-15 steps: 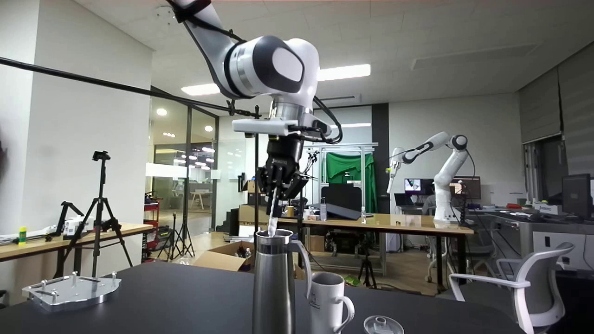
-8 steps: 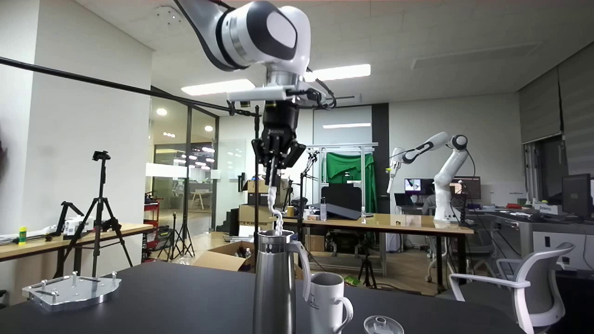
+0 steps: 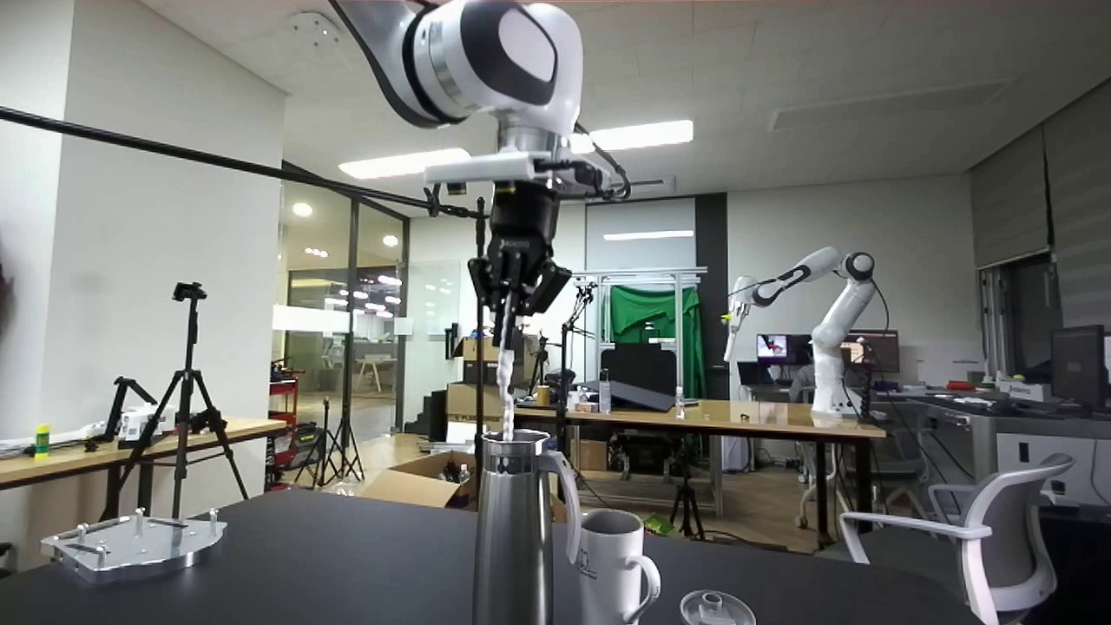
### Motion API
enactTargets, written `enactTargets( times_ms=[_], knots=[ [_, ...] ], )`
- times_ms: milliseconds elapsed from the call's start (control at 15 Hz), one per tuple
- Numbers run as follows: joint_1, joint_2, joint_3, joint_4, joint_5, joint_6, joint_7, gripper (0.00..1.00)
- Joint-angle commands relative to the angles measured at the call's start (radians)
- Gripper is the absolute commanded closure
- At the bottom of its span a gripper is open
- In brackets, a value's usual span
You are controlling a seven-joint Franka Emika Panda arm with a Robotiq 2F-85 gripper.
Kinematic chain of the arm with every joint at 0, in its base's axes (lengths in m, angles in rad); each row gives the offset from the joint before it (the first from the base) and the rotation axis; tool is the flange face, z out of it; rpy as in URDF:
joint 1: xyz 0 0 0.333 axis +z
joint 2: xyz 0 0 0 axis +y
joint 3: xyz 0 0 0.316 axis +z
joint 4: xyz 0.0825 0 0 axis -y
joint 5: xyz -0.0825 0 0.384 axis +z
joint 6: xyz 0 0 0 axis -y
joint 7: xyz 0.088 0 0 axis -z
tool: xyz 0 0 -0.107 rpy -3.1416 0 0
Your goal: Lift and lower the thing in the flask six times
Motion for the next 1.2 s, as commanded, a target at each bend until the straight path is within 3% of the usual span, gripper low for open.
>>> enactTargets(
  times_ms=[0,200,800,1133],
  knots=[
    [0.005,0.142,0.010,0.021,0.001,0.023,0.013,0.96],
    [0.006,0.186,0.026,0.055,0.002,0.024,0.013,0.96],
    [0.008,0.005,0.028,0.073,-0.030,-0.067,0.027,0.96],
    [0.005,0.085,0.023,0.054,-0.019,-0.021,0.011,0.96]
  ],
)
